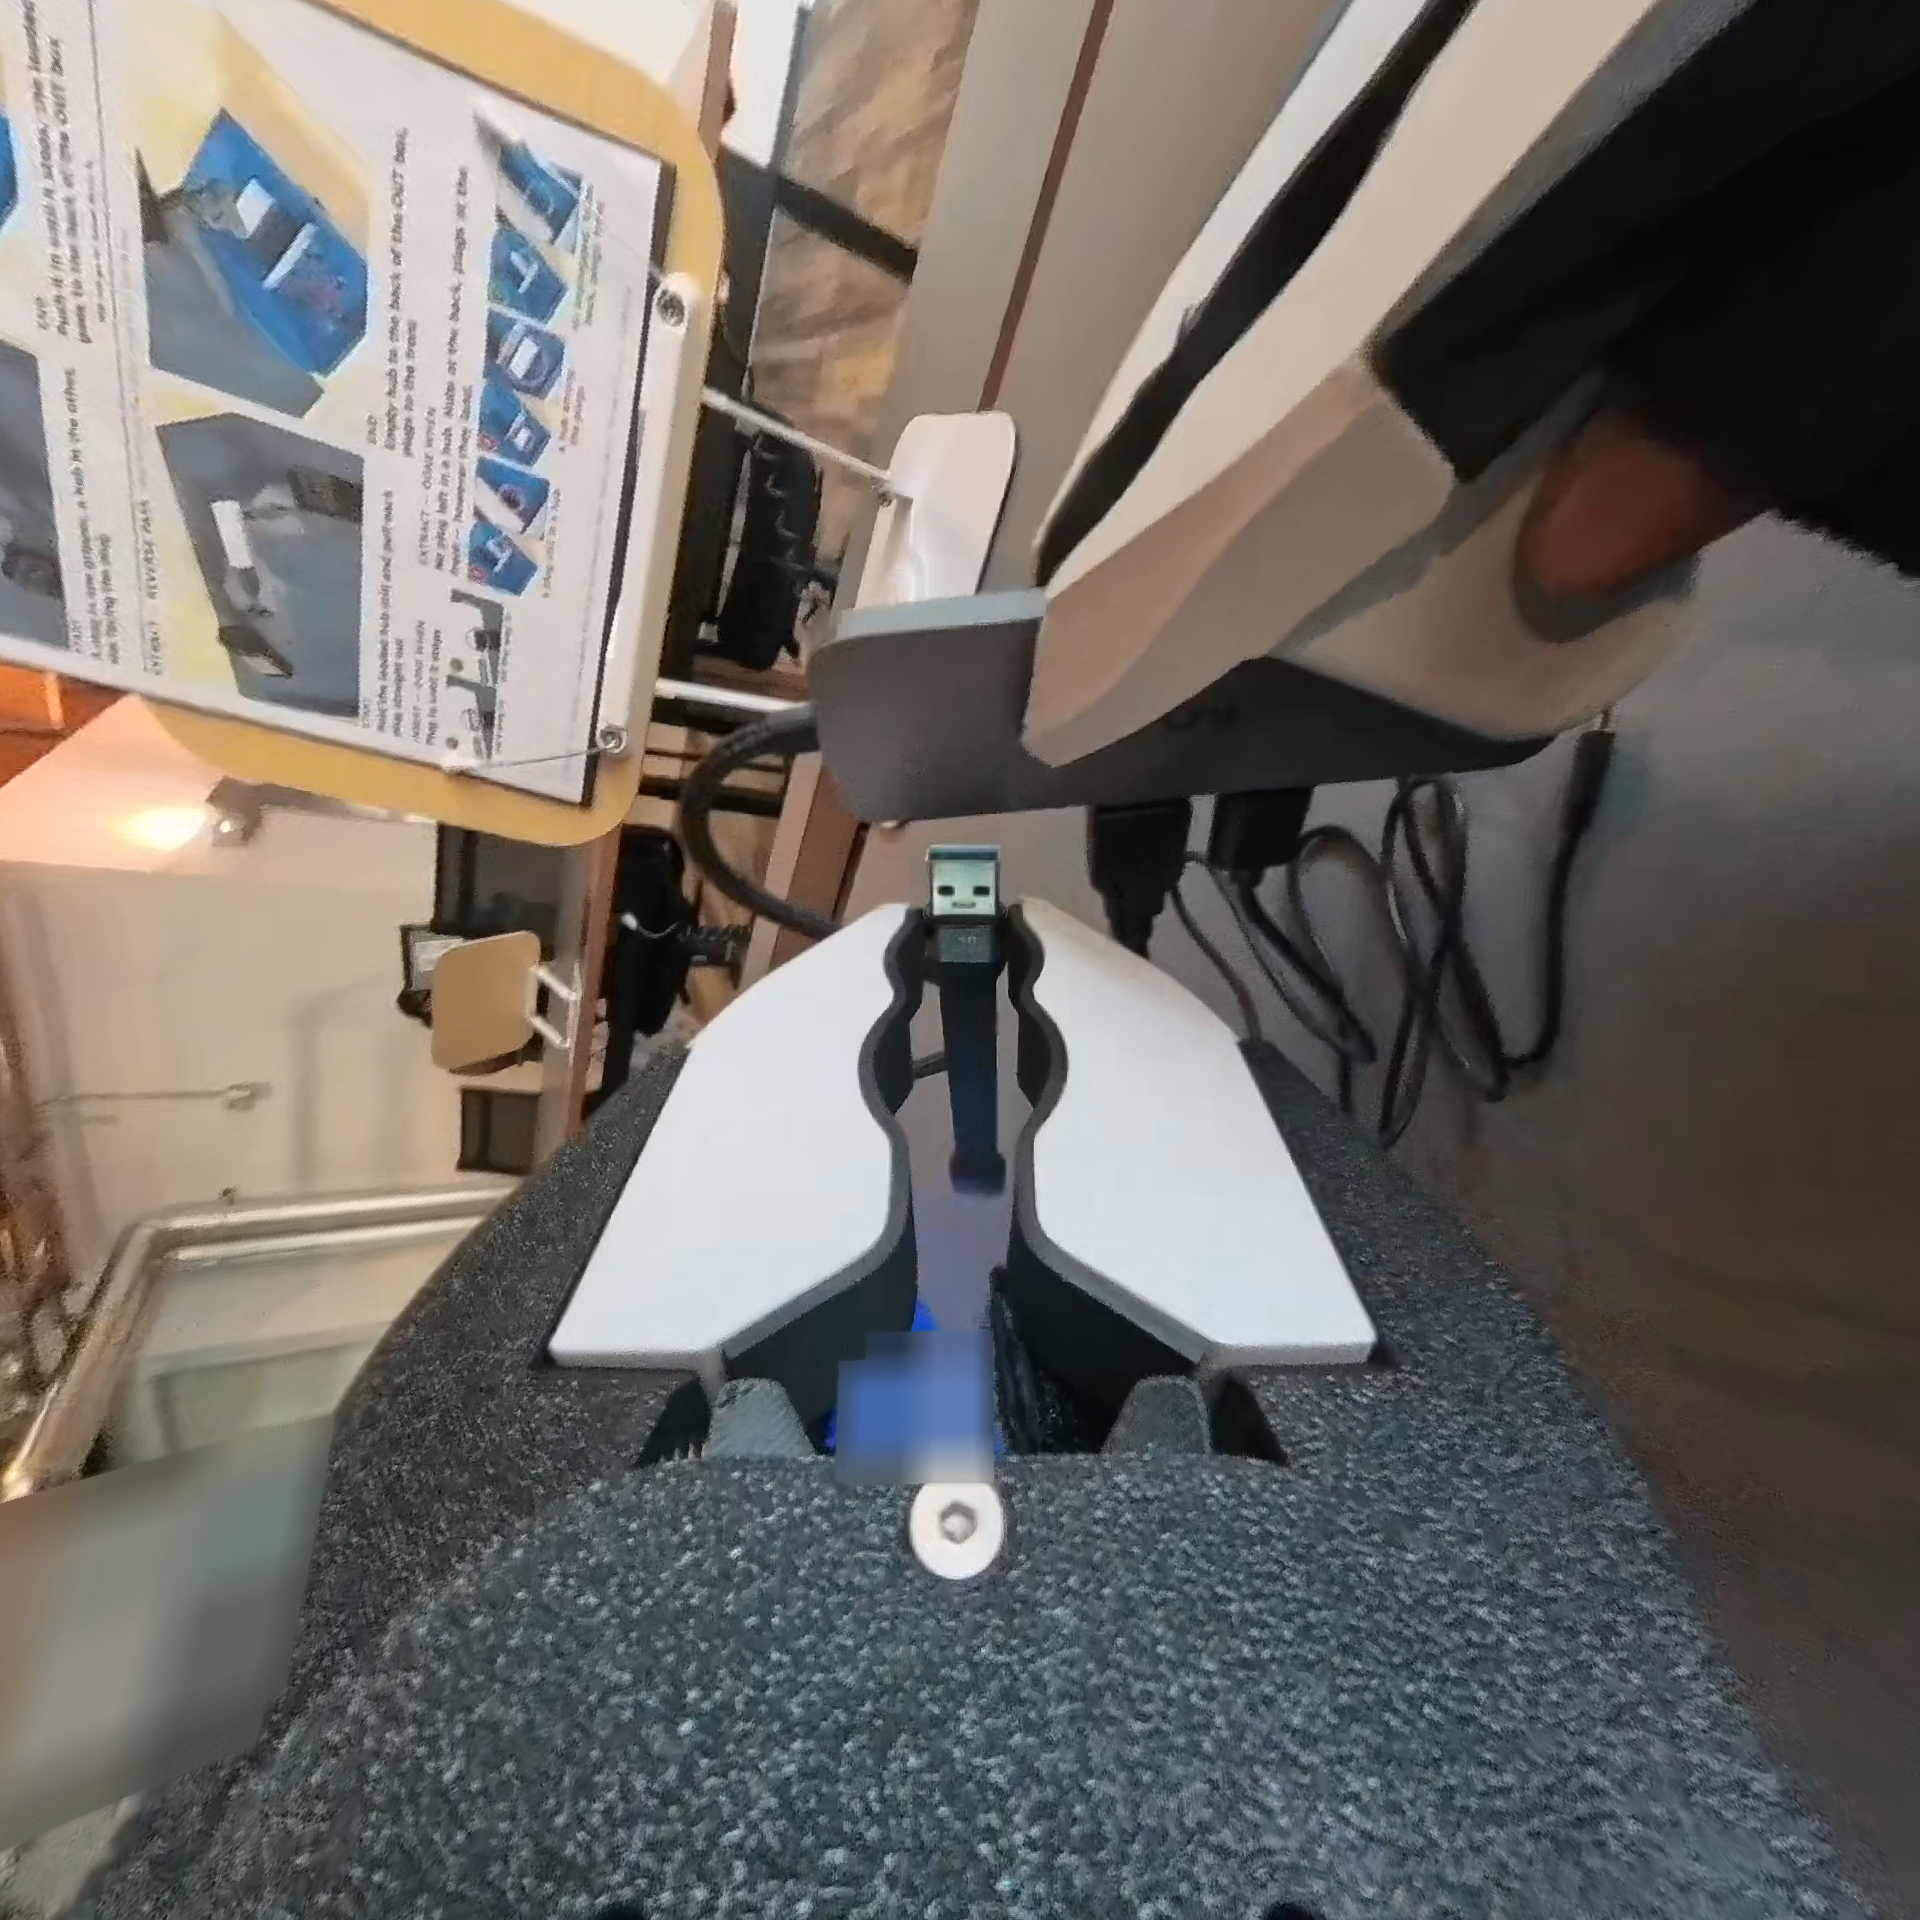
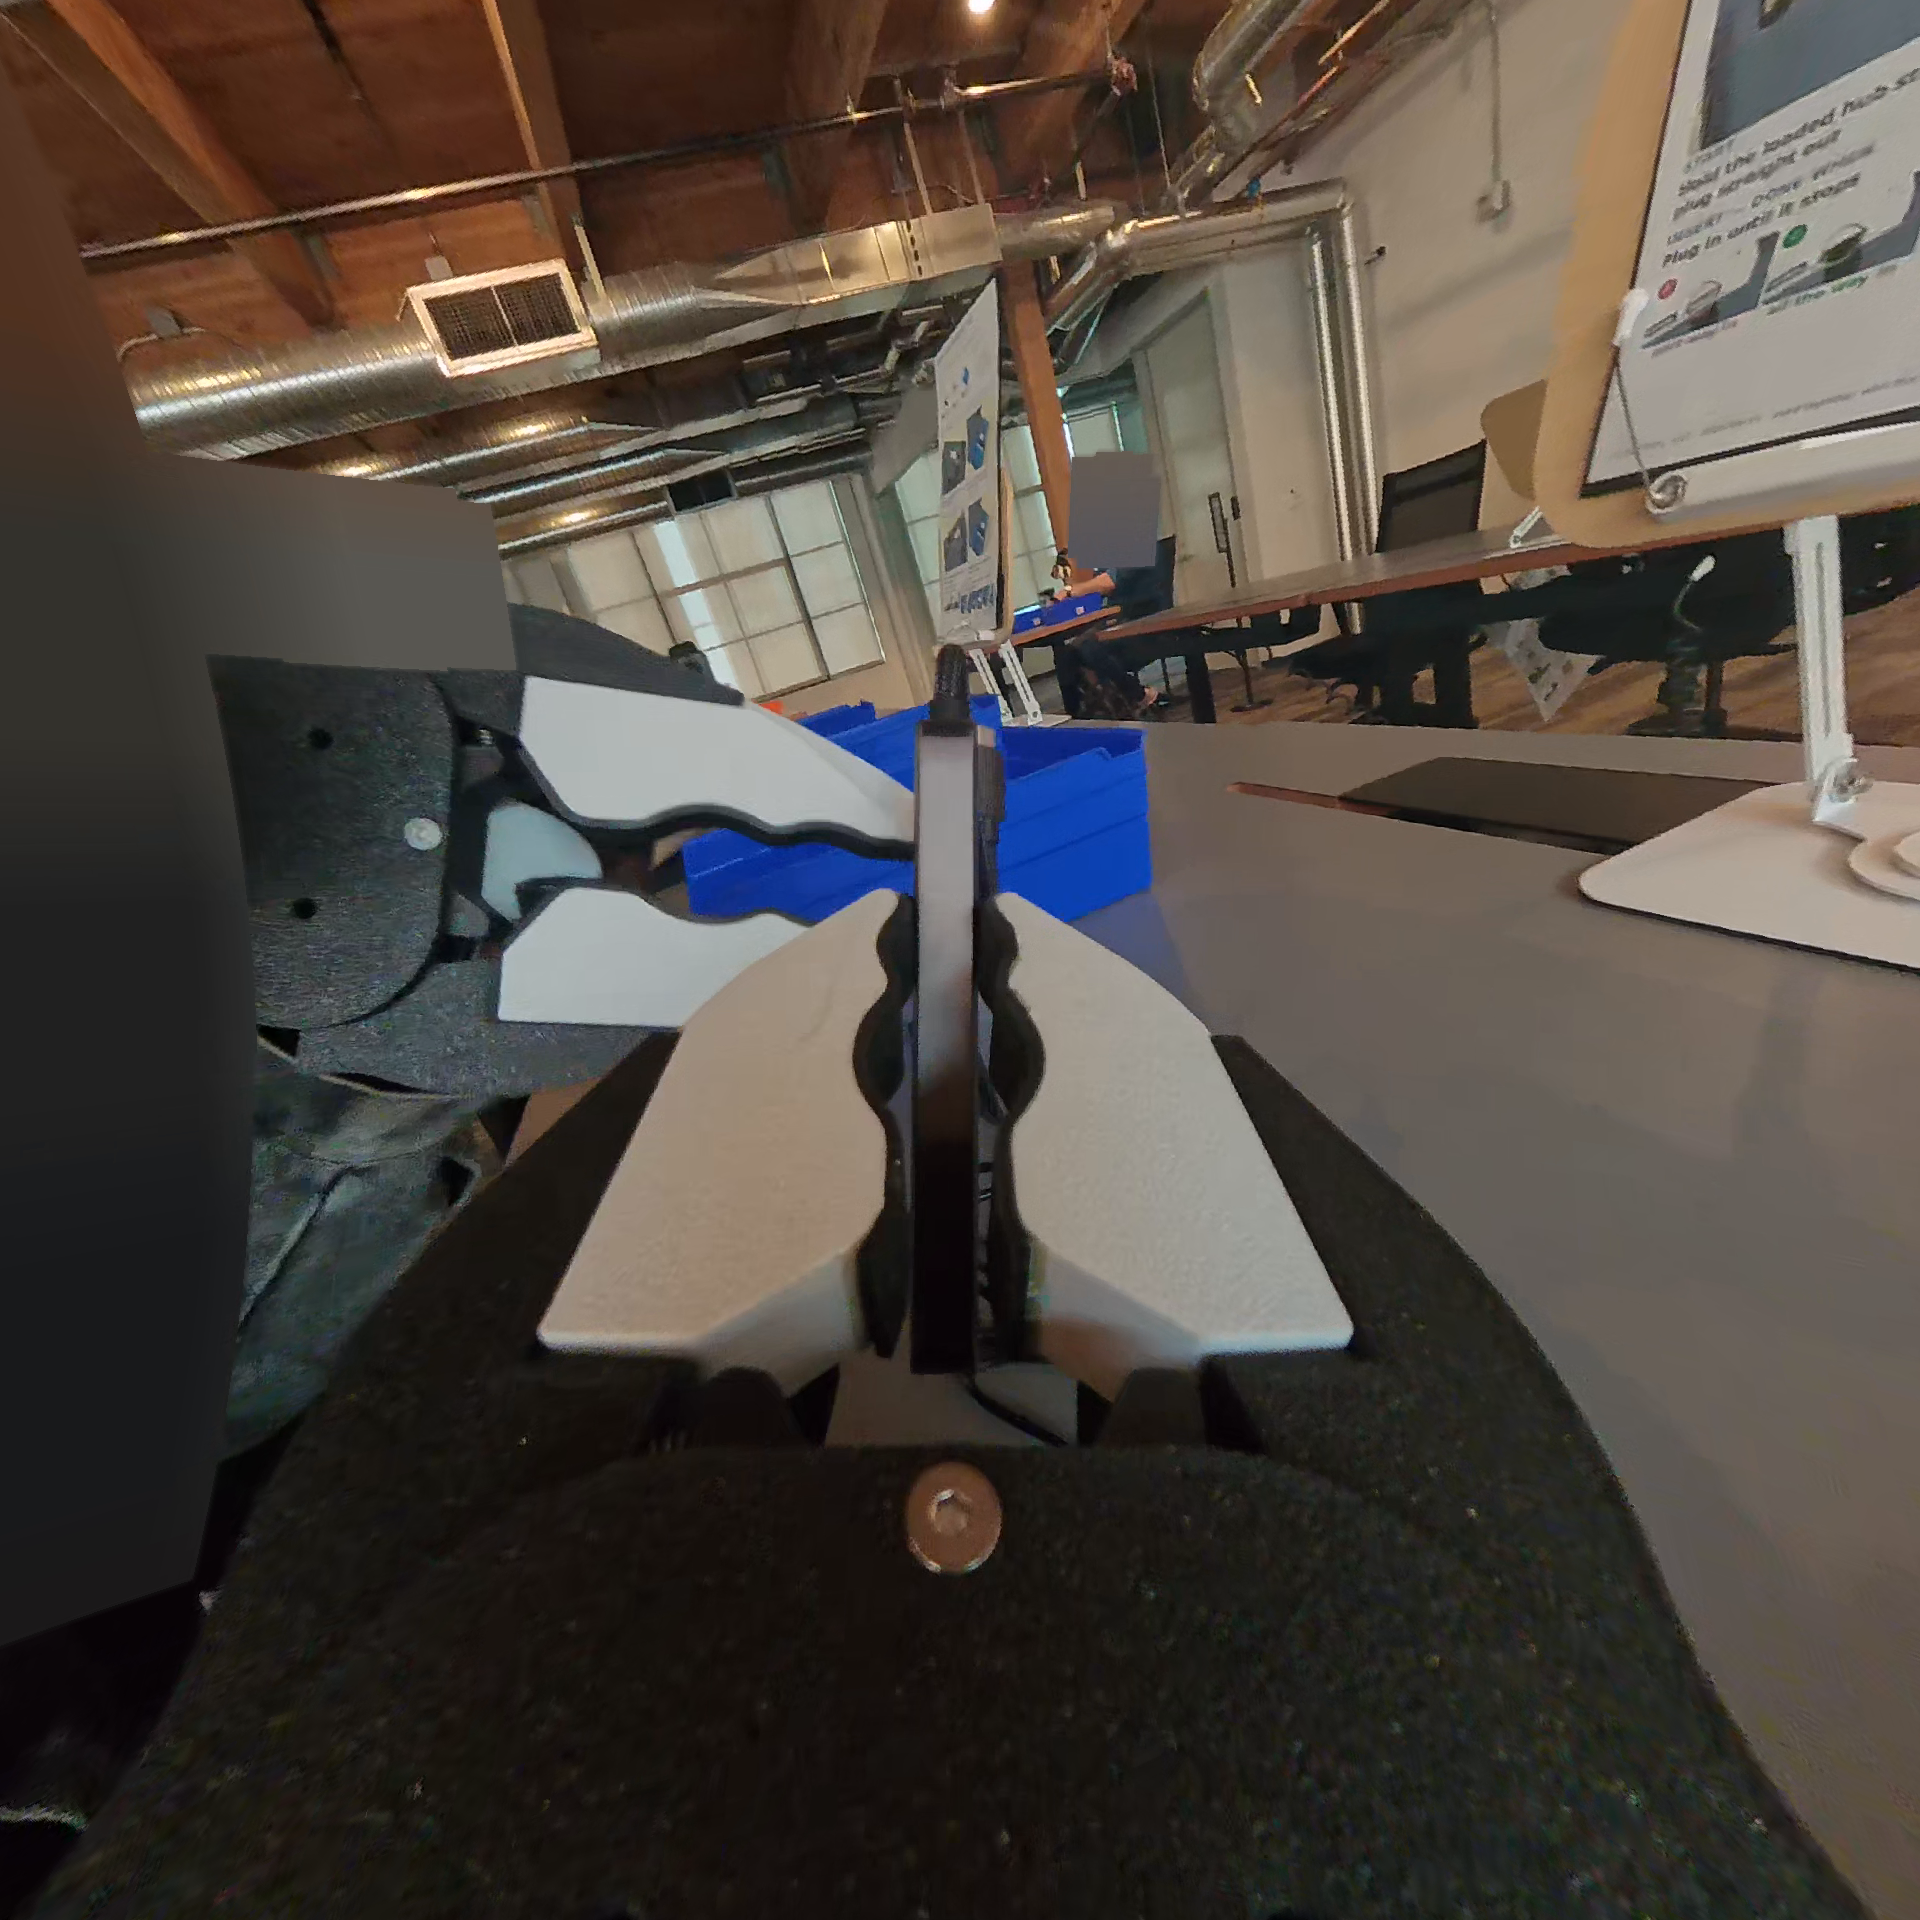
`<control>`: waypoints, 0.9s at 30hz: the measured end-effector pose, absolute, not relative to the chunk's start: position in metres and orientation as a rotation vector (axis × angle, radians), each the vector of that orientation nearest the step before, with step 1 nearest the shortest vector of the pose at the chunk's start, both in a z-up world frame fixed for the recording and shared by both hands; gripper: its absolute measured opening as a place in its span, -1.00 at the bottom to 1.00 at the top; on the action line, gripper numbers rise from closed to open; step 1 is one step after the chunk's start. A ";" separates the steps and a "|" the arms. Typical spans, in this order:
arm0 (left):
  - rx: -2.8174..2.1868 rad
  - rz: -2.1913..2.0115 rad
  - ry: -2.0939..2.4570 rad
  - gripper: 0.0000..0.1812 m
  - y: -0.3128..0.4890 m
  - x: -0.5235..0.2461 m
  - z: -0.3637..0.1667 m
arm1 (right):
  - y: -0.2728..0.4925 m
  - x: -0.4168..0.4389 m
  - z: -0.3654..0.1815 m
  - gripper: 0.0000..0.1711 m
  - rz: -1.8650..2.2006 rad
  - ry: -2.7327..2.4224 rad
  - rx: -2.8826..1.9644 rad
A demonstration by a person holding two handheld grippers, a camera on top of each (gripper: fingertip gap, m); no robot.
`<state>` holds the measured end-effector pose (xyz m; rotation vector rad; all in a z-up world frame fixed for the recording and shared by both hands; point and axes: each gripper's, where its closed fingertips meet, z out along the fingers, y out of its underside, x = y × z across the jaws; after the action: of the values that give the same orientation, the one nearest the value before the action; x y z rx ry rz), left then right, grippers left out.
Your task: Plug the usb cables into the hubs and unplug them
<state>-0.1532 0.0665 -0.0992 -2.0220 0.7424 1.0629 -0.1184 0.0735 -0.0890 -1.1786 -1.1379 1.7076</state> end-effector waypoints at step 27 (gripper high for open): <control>-1.994 0.959 0.753 -0.84 0.063 -0.137 -0.097 | 0.067 -0.115 -0.091 -0.88 2.036 -1.101 -1.194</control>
<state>-0.1375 0.0629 -0.0968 -1.9937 0.7528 0.9592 -0.1147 0.0669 -0.0909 -1.1937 -1.1006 2.0362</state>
